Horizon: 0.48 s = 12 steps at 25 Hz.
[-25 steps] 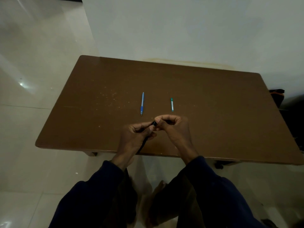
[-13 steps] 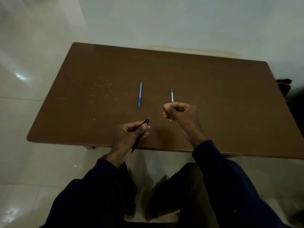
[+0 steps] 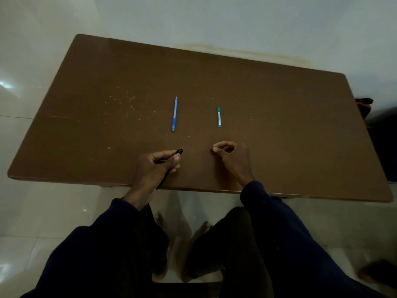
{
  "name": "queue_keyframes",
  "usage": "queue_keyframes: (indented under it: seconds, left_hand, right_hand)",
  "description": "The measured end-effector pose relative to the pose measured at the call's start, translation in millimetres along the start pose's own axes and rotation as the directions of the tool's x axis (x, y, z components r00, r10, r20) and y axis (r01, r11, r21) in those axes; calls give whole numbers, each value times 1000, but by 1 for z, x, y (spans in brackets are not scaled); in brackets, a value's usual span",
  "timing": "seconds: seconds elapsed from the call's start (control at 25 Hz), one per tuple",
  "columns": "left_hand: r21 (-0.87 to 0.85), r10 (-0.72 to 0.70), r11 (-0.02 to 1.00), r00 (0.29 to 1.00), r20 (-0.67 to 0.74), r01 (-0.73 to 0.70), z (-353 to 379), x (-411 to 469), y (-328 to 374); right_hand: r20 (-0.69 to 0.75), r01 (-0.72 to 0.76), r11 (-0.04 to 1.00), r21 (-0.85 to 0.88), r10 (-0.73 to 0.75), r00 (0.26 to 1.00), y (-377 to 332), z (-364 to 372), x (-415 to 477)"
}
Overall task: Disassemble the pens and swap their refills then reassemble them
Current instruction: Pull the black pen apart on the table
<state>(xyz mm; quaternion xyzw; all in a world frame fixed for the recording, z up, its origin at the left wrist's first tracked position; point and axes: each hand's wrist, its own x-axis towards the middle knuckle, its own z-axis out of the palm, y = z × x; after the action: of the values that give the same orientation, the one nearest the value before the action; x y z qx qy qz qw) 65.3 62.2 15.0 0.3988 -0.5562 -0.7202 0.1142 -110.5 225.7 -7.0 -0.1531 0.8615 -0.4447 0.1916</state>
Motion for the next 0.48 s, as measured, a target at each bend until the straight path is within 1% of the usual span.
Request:
queue_keyframes:
  seconds: [0.12, 0.2, 0.32, 0.48]
  left_hand:
    - [12, 22, 1000, 1000, 14, -22, 1, 5, -1]
    - [14, 27, 1000, 999, 24, -28, 1, 8, -1]
    - [20, 33, 999, 999, 28, -33, 2, 11, -2]
    - [34, 16, 999, 999, 34, -17, 4, 14, -4]
  right_hand:
    - [-29, 74, 992, -106, -78, 997, 7, 7, 5]
    - [-31, 116, 983, -143, -121, 992, 9, 9, 7]
    - [-45, 123, 988, -92, -127, 991, 9, 6, 7]
    - [-59, 138, 987, -83, -143, 988, 8, 5, 6]
